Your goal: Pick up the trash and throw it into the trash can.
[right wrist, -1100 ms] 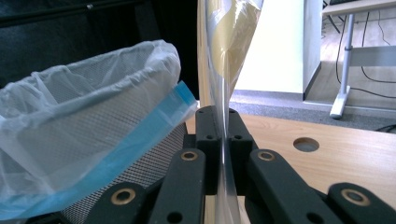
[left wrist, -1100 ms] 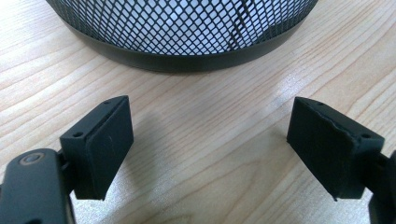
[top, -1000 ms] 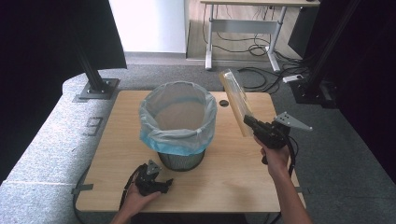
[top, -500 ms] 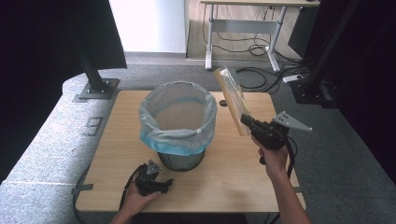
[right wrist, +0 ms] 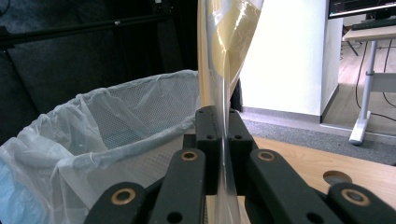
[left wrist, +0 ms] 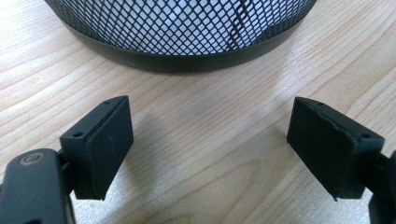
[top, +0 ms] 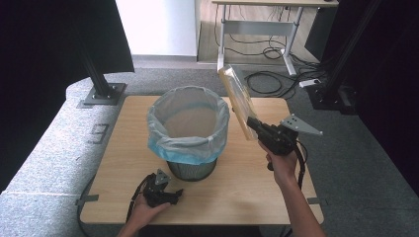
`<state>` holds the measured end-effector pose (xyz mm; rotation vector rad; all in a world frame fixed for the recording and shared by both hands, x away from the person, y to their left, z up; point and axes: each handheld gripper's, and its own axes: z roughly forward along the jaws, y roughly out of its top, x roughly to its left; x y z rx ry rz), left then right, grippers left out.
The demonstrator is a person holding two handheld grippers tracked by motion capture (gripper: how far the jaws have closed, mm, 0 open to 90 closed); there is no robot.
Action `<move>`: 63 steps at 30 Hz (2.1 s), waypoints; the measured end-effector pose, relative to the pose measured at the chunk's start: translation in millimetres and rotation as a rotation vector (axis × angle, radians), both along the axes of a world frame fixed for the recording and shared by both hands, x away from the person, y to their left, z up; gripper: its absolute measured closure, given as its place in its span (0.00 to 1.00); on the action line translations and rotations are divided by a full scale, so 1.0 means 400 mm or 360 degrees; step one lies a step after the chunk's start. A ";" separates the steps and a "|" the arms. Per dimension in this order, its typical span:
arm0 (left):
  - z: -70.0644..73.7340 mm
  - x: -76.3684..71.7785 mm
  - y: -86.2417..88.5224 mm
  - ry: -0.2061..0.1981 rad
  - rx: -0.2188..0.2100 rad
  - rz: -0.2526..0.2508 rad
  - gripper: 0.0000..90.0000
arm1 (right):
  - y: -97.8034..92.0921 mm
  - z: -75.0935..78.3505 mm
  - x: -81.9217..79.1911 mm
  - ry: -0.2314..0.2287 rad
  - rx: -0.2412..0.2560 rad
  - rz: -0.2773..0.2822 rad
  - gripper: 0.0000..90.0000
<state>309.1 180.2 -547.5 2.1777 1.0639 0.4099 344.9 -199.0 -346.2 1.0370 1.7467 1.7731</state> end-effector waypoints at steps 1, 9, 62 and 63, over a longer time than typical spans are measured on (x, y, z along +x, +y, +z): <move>0.000 0.000 0.000 0.0000 0.0000 0.0000 0.16 | 0.005 0.002 0.002 -0.0004 -0.0007 0.0006 0.97; 0.000 0.000 0.000 0.0000 0.0001 0.0000 0.16 | 0.051 0.021 0.019 -0.0003 -0.0044 0.0019 0.97; 0.000 -0.001 0.000 -0.0002 0.0003 -0.0010 0.16 | 0.243 0.116 0.074 -0.0065 -0.0164 0.0095 0.97; 0.000 -0.001 0.000 -0.0002 0.0003 -0.0010 0.16 | 0.248 0.117 0.075 -0.0064 -0.0170 0.0099 0.97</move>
